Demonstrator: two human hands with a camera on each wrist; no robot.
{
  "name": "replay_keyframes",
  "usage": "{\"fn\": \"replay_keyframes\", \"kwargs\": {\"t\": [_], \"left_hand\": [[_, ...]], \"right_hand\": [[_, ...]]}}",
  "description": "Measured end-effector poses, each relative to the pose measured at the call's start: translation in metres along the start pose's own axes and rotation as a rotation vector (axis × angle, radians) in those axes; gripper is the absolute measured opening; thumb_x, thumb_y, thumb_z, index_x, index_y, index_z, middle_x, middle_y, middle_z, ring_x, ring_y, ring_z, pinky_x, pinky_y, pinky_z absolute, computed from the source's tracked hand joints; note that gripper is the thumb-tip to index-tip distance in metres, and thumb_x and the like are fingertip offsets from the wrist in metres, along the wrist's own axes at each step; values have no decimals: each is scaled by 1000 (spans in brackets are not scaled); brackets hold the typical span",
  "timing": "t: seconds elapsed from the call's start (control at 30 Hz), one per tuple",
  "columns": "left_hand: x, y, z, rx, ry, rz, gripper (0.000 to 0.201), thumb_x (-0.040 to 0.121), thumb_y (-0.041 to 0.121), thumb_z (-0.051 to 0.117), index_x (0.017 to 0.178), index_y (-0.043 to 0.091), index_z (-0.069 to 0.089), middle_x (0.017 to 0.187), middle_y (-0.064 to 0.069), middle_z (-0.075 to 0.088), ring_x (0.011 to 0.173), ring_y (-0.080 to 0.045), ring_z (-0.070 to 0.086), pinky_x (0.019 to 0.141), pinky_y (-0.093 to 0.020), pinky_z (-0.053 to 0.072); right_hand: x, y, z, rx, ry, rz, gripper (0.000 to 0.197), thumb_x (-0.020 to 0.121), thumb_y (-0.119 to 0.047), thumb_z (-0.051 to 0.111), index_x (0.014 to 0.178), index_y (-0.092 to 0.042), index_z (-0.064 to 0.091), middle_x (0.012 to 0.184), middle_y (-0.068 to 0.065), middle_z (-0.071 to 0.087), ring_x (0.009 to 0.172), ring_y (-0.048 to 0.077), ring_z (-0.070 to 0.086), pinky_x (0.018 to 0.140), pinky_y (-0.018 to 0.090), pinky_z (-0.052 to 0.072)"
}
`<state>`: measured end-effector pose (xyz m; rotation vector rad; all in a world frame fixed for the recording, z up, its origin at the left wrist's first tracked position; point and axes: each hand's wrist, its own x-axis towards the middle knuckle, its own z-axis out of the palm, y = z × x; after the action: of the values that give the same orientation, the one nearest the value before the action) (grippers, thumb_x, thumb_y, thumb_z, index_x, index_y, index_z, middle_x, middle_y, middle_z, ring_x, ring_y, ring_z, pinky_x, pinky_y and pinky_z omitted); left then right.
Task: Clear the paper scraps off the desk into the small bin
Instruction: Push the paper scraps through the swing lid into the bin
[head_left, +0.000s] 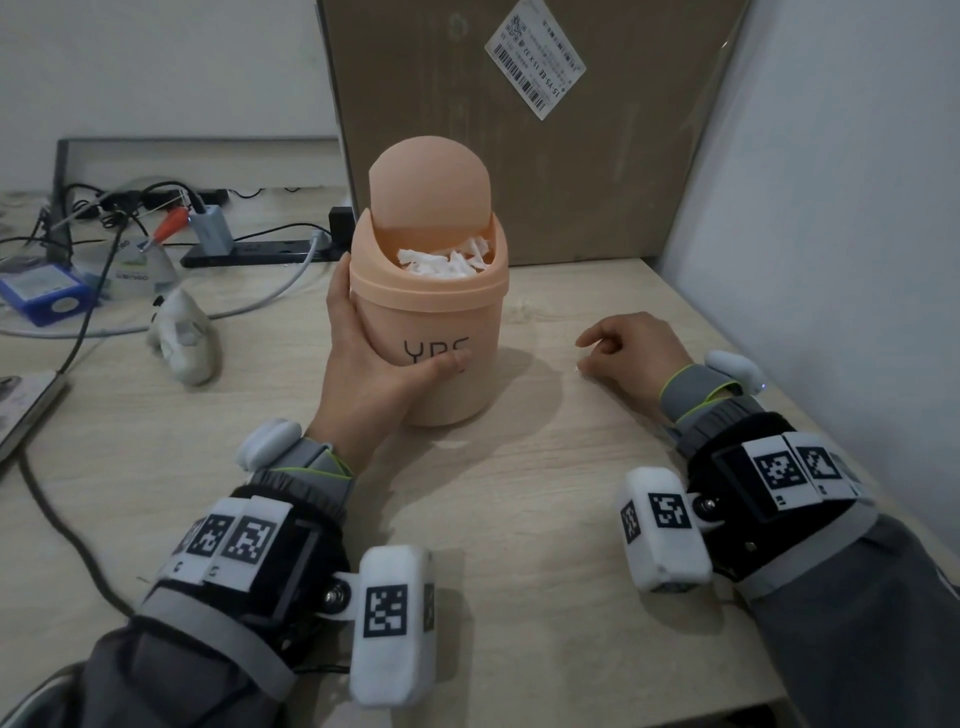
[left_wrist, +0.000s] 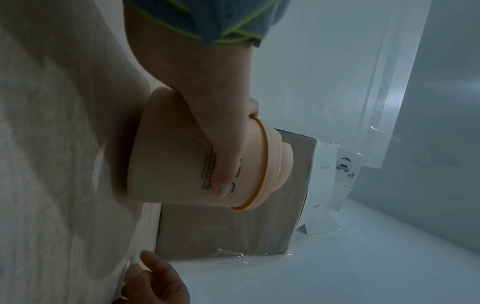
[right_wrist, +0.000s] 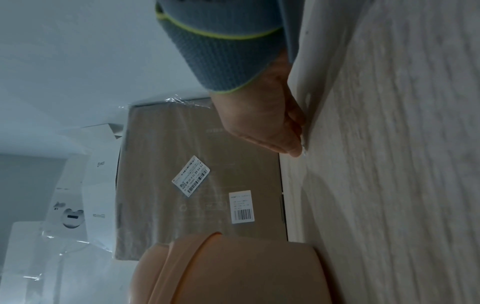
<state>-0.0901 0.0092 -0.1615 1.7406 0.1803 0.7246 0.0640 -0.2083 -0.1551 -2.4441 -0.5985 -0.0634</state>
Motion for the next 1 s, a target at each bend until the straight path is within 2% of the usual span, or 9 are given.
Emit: {"fn": "replay_keyframes", "kwargs": {"t": [0.13, 0.23, 0.37, 0.57, 0.67, 0.73, 0.77, 0.87, 1.0], "left_hand": [[0, 0, 0, -3, 3, 3, 136, 48, 42, 90, 157, 33, 9, 153, 12, 38, 135, -4, 45, 112, -42, 45], [0, 0, 0, -4, 3, 9, 135, 49, 42, 90, 157, 33, 9, 152, 13, 39, 134, -2, 46, 112, -41, 45], [0, 0, 0, -3, 4, 8, 136, 49, 43, 90, 157, 34, 8, 151, 15, 39, 133, 2, 46, 112, -38, 45], [0, 0, 0, -4, 2, 6, 136, 49, 43, 90, 157, 33, 8, 152, 14, 39, 134, 0, 46, 112, -39, 45], [0, -1, 0, 1, 12, 4, 136, 49, 43, 91, 157, 32, 9, 153, 14, 38, 136, -2, 45, 113, -41, 44], [0, -1, 0, -4, 14, 3, 136, 49, 42, 91, 157, 32, 9, 154, 13, 38, 136, -2, 45, 113, -41, 43], [0, -1, 0, -7, 12, 4, 136, 50, 42, 91, 157, 32, 9, 154, 13, 38, 136, -3, 45, 113, -41, 44], [-1, -1, 1, -10, 6, 9, 135, 51, 40, 91, 157, 33, 8, 154, 13, 37, 137, -4, 44, 113, -42, 44], [-1, 2, 2, -7, 4, 4, 135, 49, 43, 90, 157, 32, 9, 153, 12, 38, 136, -4, 45, 113, -41, 44]], "right_hand": [[1, -2, 2, -81, -43, -17, 22, 76, -19, 74, 96, -12, 72, 83, 2, 63, 80, 11, 53, 58, 15, 29], [0, -5, 3, -98, -40, -37, 17, 76, -20, 74, 90, -11, 73, 90, 4, 70, 79, 9, 53, 61, 13, 28], [0, -8, 5, -132, -29, -57, 11, 78, -18, 71, 84, -10, 74, 93, 7, 72, 79, 10, 53, 67, 16, 29], [1, -7, 7, -173, -67, -63, 12, 83, -13, 64, 87, -5, 72, 96, 11, 71, 93, 25, 61, 71, 19, 33], [0, -6, 4, -32, 59, -20, 9, 82, -12, 64, 82, -6, 71, 83, 6, 66, 79, 18, 56, 60, 15, 30], [-1, -8, 1, 113, 174, 6, 6, 82, -13, 65, 77, -12, 67, 76, 1, 61, 72, 13, 53, 54, 11, 33], [-1, -10, -1, 163, 213, 2, 6, 82, -13, 65, 75, -14, 66, 72, -1, 60, 70, 13, 53, 54, 9, 34], [-3, -22, -8, 263, 287, -35, 7, 82, -15, 65, 75, -17, 64, 64, -9, 57, 63, 11, 54, 64, 19, 39], [-8, -46, -18, 250, 308, -139, 4, 83, -17, 66, 79, -17, 66, 65, -13, 56, 61, 0, 51, 58, 8, 37]]}}
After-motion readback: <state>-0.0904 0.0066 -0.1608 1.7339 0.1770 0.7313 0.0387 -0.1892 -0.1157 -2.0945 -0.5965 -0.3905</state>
